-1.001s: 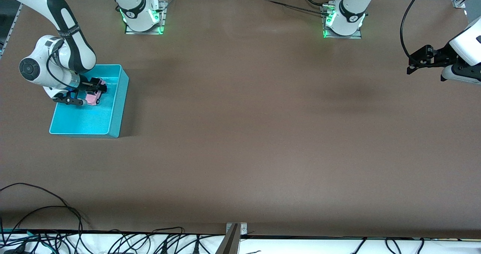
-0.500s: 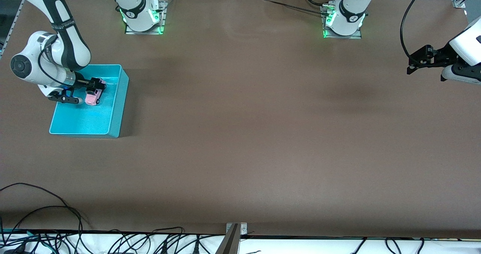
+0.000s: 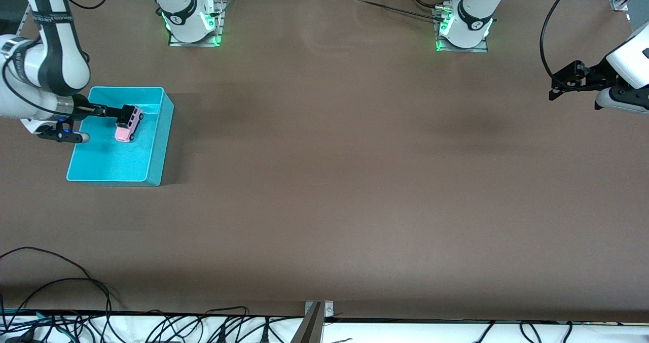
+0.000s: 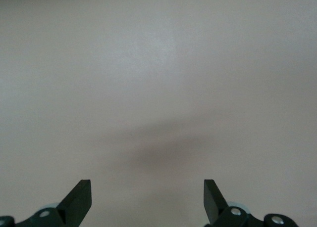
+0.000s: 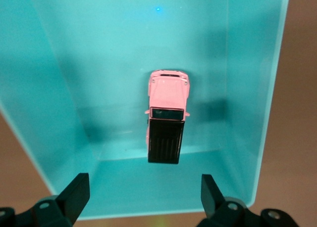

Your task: Wind and store pink jeep toy

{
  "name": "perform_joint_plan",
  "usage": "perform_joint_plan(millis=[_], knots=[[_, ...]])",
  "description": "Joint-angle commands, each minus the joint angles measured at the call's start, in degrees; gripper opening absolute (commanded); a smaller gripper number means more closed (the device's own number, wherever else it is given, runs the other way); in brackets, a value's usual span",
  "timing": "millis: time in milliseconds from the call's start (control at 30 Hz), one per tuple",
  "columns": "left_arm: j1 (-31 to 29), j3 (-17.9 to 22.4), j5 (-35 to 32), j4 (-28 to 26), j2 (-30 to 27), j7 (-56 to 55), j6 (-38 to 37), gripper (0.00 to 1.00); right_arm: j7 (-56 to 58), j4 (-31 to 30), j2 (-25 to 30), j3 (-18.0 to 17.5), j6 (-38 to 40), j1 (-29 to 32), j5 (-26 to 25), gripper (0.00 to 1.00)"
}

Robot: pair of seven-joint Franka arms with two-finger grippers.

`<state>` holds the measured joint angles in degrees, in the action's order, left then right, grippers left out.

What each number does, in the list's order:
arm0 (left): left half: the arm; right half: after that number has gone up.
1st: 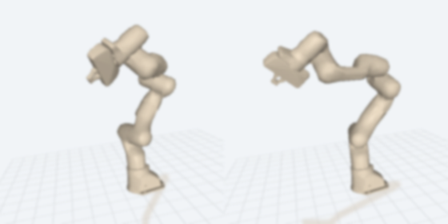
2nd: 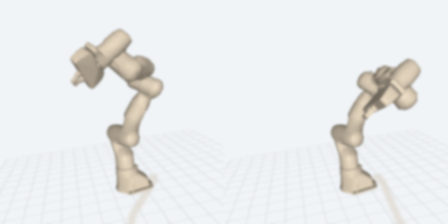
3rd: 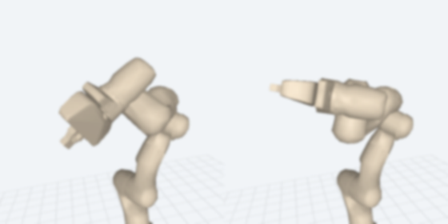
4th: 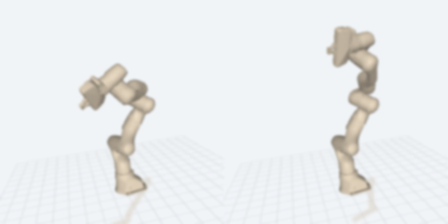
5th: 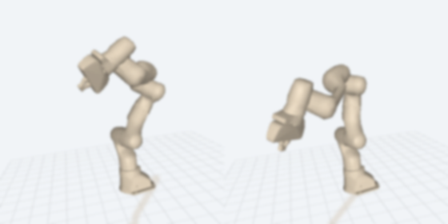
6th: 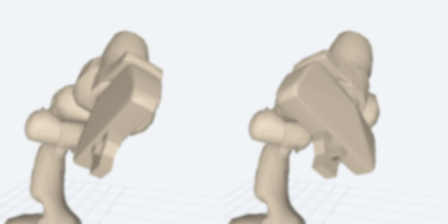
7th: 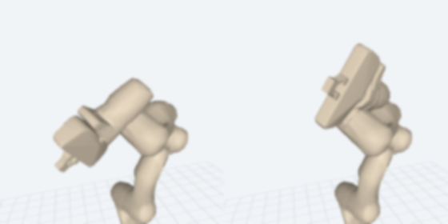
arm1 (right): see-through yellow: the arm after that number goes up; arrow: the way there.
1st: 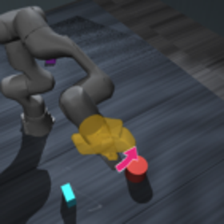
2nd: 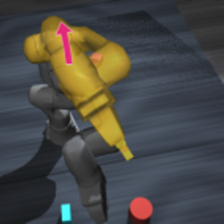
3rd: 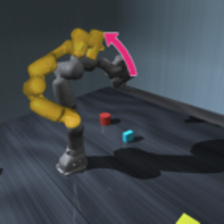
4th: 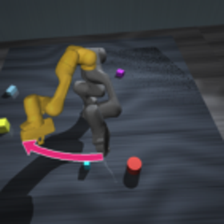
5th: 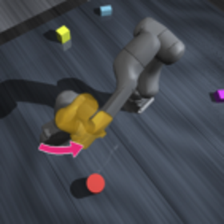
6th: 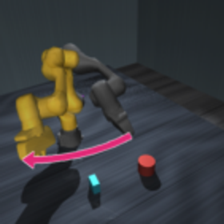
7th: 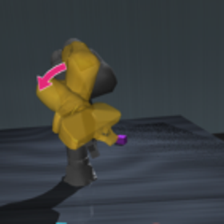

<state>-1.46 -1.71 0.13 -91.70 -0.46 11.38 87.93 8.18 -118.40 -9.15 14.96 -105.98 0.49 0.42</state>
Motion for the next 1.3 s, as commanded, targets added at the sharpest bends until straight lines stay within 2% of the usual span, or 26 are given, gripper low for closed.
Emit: perform_joint_plan(millis=[0, 33, 434, 867, 1067, 1268], knots=[[-0.21, -0.23, -1.01, -0.15, -0.86, -0.04, -0.3, 1.0, 0.0, 5.1, -0.25, -0.28, 5.95, 0.12, 1.77, 1.0], [-0.21, -0.23, -1.01, -0.15, -0.77, -0.04, -0.3, 1.0, 0.09, 9.2, -0.25, -0.54, 9.88, 0.12, 3.52, 1.0], [-0.21, -0.23, -1.01, -0.15, -0.86, -0.04, -0.3, 1.0, 0.26, 17.85, -0.16, -0.98, 18.17, 0.04, 4.76, 1.0], [-0.21, -0.23, -1.01, -0.15, -0.86, -0.04, -0.3, 1.0, 0.17, 29.27, 2.56, -2.47, 27.93, -0.05, 5.12, 1.0], [-0.21, -0.23, -1.01, -0.15, -0.86, -0.04, -0.3, 1.0, 0.0, 30.16, 5.02, -4.32, 28.46, -0.14, 4.85, 1.0], [-0.21, -0.23, -1.01, -0.15, -0.86, -0.04, -0.3, 1.0, -2.89, 30.16, 7.57, -7.74, 27.58, -0.14, 4.41, 1.0]])
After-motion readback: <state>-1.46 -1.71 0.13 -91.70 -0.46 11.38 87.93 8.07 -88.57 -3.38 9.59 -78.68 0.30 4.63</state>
